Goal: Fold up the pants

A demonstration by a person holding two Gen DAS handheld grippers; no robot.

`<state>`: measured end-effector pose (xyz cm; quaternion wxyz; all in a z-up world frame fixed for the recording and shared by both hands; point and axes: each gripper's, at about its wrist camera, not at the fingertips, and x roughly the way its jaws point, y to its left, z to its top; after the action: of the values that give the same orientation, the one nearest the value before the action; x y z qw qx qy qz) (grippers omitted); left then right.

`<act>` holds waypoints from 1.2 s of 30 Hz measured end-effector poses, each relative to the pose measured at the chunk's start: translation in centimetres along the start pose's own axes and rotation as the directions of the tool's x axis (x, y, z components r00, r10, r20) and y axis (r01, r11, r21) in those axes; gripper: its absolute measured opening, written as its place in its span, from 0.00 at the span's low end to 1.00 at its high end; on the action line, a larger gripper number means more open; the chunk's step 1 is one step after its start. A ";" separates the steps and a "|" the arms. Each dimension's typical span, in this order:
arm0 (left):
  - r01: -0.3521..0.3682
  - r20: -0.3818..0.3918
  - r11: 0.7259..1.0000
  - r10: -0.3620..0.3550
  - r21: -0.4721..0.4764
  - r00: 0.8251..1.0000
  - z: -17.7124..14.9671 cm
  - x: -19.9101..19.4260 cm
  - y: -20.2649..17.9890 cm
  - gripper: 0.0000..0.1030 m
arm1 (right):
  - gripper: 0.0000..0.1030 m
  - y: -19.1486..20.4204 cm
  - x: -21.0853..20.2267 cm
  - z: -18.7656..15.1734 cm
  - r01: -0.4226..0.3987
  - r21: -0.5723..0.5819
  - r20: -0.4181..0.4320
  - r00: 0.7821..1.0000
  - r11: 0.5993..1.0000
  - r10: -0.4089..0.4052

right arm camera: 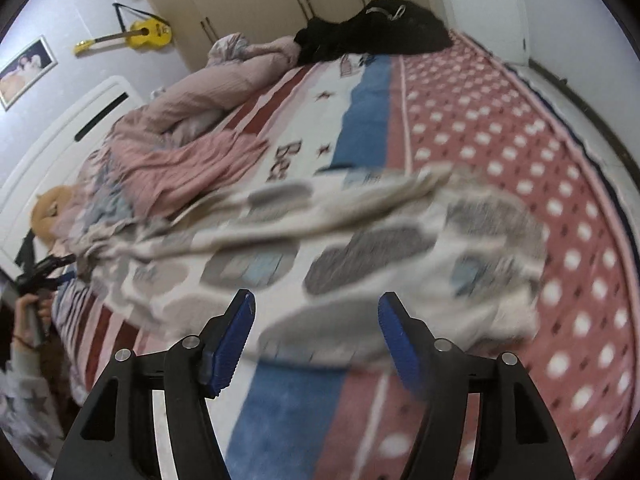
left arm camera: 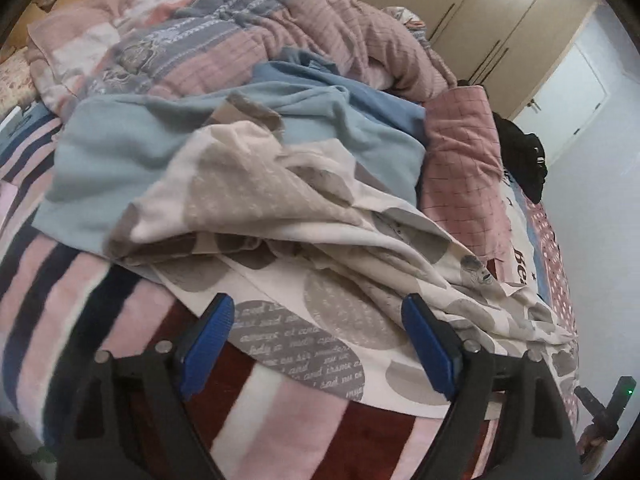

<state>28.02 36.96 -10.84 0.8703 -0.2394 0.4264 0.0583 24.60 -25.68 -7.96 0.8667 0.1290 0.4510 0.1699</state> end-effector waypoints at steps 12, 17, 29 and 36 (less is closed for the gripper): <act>0.046 -0.076 0.984 -0.033 0.169 0.997 -0.9 3.4 -5.6 0.80 | 0.58 0.4 1.7 0.5 0.017 -0.070 0.006 1.000 0.997 -0.016; 0.033 -0.080 0.971 -0.014 0.236 0.997 -0.8 5.0 -8.3 0.81 | 0.58 3.4 4.6 2.6 0.068 -0.239 0.006 0.998 0.969 -0.068; 0.071 -0.092 0.953 -0.046 0.295 0.995 -0.1 6.8 -10.8 0.81 | 0.17 8.6 15.7 4.8 -0.044 -0.300 -0.200 0.980 0.953 -0.018; 0.044 -0.051 0.927 -0.027 0.373 0.998 0.9 7.6 -12.1 0.81 | 0.15 9.4 18.5 8.3 0.007 -0.280 -0.175 0.983 0.960 -0.058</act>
<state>37.15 25.99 -11.74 0.8911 -0.0780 0.4449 -0.0451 39.72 -10.07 -13.42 0.8340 -0.0176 0.5018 0.2285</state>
